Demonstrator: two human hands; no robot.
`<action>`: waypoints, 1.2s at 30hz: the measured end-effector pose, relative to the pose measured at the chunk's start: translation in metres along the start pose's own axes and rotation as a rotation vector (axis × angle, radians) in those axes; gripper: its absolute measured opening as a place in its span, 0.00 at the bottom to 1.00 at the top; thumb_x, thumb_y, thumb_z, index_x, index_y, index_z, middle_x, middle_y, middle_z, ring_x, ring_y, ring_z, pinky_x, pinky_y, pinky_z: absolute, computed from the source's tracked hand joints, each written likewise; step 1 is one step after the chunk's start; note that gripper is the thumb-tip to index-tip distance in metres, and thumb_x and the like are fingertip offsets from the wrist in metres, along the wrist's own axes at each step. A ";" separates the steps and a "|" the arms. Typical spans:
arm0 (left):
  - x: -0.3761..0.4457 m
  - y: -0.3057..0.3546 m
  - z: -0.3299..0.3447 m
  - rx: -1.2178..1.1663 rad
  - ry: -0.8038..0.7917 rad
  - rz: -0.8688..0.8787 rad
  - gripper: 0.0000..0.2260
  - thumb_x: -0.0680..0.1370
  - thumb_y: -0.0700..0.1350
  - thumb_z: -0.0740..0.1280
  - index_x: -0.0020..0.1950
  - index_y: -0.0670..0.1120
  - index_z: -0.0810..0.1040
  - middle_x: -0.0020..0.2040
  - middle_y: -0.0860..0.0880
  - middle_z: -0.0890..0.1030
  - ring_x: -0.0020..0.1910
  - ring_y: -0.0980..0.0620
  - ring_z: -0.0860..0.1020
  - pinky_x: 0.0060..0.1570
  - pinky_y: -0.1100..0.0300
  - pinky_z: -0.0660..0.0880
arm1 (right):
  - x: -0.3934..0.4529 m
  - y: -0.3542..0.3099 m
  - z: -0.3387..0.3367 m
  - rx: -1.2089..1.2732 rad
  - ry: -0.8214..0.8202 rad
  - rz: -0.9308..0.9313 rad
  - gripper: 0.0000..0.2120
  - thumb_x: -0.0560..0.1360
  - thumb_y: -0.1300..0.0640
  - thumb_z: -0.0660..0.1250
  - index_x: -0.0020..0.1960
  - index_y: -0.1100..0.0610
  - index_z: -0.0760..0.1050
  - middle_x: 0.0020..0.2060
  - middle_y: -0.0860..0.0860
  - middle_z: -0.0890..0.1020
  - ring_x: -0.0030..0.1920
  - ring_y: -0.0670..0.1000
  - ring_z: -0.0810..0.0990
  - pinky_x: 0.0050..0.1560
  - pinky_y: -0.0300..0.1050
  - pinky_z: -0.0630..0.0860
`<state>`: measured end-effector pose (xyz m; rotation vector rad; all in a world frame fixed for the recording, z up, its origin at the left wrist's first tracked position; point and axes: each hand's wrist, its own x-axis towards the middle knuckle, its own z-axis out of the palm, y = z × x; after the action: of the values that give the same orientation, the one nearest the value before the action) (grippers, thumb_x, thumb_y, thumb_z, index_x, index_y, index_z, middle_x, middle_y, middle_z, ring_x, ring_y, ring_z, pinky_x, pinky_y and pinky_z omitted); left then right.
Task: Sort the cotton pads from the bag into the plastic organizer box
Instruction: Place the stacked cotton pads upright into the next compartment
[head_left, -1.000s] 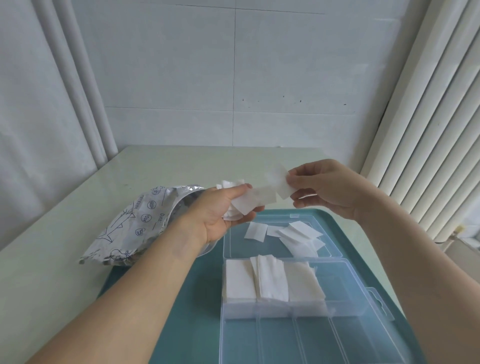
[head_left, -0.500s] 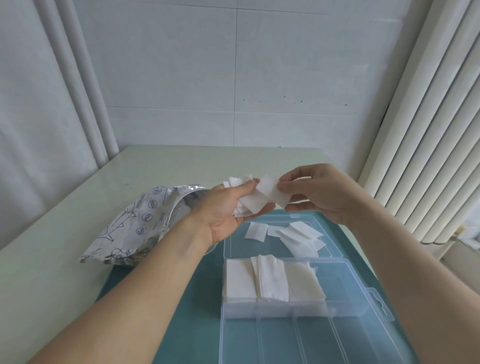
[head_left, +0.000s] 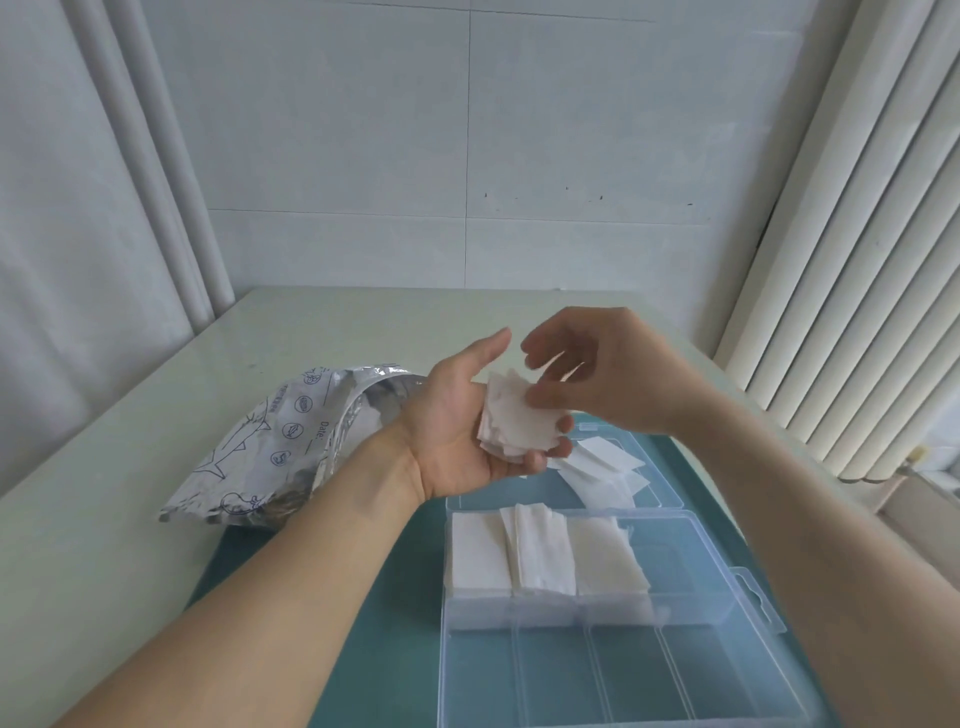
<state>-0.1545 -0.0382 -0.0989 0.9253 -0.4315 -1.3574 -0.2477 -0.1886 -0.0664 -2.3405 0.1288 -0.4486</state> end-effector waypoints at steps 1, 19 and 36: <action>0.001 0.000 0.000 -0.025 0.004 0.027 0.24 0.78 0.62 0.61 0.50 0.40 0.80 0.45 0.39 0.78 0.41 0.41 0.78 0.31 0.59 0.71 | 0.002 0.003 0.003 -0.081 0.071 -0.031 0.12 0.70 0.60 0.79 0.50 0.50 0.81 0.45 0.43 0.84 0.42 0.42 0.83 0.44 0.37 0.79; 0.005 0.003 -0.007 0.134 0.188 0.173 0.06 0.77 0.42 0.61 0.50 0.41 0.75 0.38 0.44 0.77 0.34 0.45 0.75 0.28 0.60 0.64 | 0.003 0.010 0.009 -0.162 0.027 -0.031 0.11 0.70 0.49 0.77 0.51 0.45 0.83 0.43 0.42 0.83 0.44 0.42 0.81 0.42 0.31 0.73; 0.003 -0.006 -0.005 0.199 0.068 0.130 0.03 0.74 0.38 0.67 0.41 0.43 0.81 0.39 0.43 0.78 0.37 0.44 0.78 0.39 0.55 0.74 | -0.003 -0.003 0.004 0.049 -0.171 -0.043 0.29 0.74 0.62 0.69 0.72 0.49 0.70 0.63 0.45 0.79 0.62 0.40 0.78 0.61 0.39 0.77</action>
<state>-0.1538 -0.0390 -0.1069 1.0845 -0.5727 -1.1758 -0.2488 -0.1830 -0.0673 -2.3257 -0.0143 -0.2673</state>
